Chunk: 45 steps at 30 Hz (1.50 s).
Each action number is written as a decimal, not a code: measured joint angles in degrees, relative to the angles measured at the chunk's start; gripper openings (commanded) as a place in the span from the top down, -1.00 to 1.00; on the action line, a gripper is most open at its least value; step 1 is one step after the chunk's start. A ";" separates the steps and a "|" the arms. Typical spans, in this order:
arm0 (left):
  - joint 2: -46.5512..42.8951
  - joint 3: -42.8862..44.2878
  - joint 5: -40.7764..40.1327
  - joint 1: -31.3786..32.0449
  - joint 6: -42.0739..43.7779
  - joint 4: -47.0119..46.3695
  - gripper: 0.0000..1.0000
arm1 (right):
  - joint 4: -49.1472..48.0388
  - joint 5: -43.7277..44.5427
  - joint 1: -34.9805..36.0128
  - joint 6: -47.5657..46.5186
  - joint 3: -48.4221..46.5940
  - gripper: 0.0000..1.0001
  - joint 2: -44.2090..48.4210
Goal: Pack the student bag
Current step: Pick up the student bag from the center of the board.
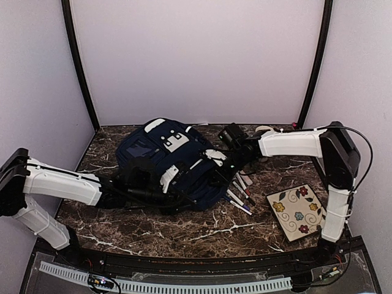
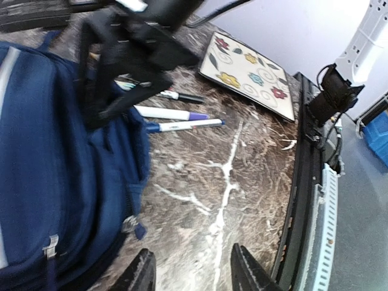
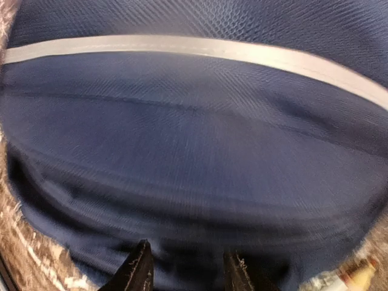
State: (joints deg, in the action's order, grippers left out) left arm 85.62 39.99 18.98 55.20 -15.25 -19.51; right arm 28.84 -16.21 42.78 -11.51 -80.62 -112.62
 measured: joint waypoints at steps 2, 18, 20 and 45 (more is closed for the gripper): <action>-4.42 -0.26 -2.99 0.00 2.36 3.78 0.03 | -0.24 0.04 -0.31 -0.44 1.97 0.15 3.43; 1.33 5.95 -14.19 0.00 24.90 17.81 -0.03 | -3.63 -6.91 -0.48 -1.27 13.60 0.15 14.69; 2.89 7.43 -14.69 0.00 27.34 17.49 -0.01 | -4.52 -7.93 -0.48 -1.27 14.45 0.15 15.04; 13.05 10.40 -11.91 -2.91 34.16 9.05 1.00 | -6.40 -12.70 -0.02 0.13 17.27 0.30 15.61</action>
State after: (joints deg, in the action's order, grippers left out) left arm 98.67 50.39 7.07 52.29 18.92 -10.46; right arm 22.44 -28.91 42.76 -11.38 -63.35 -97.01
